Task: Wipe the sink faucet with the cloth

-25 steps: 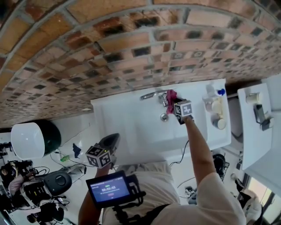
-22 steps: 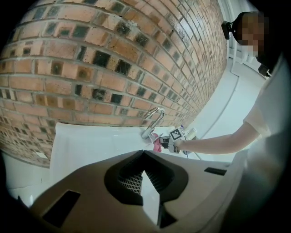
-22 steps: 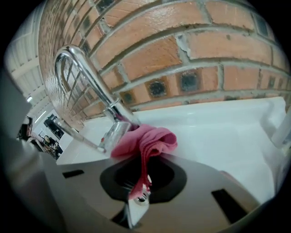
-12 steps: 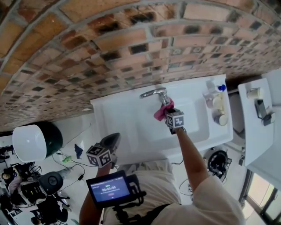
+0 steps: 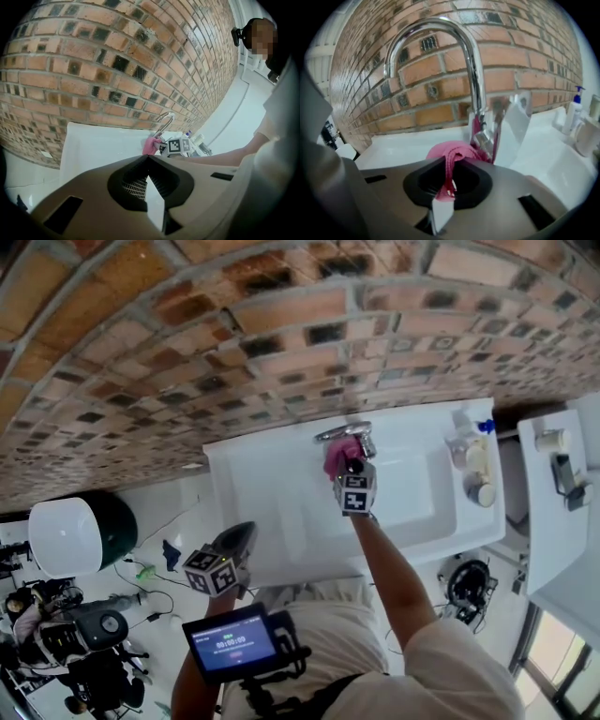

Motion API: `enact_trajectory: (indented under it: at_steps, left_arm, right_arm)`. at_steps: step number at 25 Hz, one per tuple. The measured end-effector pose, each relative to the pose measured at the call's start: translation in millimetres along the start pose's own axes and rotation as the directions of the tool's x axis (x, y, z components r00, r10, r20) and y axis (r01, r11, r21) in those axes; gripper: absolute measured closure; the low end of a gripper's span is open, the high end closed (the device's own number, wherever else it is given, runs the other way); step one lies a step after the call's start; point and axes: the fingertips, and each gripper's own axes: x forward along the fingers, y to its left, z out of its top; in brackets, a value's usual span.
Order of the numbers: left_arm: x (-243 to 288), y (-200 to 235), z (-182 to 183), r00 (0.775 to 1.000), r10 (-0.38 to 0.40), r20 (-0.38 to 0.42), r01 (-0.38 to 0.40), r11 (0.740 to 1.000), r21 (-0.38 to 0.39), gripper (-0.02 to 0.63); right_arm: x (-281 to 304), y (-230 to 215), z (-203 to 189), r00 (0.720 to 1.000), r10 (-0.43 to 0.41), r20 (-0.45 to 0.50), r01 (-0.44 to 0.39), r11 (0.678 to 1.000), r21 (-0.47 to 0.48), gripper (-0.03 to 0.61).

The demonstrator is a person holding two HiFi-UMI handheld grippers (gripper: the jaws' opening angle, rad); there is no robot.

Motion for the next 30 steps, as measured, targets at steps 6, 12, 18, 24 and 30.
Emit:
enact_trajectory:
  at_steps: [6,12,18,24,30]
  left_arm:
    - [-6,8,-1,1.0,-0.006,0.017,0.006,1.0,-0.017,0.617]
    - [-7,10,1,0.999,-0.023,0.029,0.024,0.999,-0.023,0.617]
    - [-8,11,3,0.998,-0.038,0.042,0.039,0.999,-0.023,0.617]
    - [-15,21,-2,0.999,-0.008,0.044,0.009,1.0,-0.027,0.617]
    - [-17,20,-5,0.999,0.002,0.047,0.0,1.0,-0.03,0.617]
  right_arm:
    - [-34,-10,27,0.981,-0.187,0.048,0.169,0.953,0.253,0.538]
    - [-69,-4,55,0.979,-0.175,0.104,0.128,0.926,0.355,0.538]
    - [-96,-19,100,0.995,-0.064,0.077,0.037,0.947,0.318,0.538]
    - [-73,-70,95,0.982,0.145,-0.12,-0.084,0.909,0.409,0.538]
    - [-39,-143,69,0.962,0.113,-0.249,-0.008,0.922,0.387,0.538]
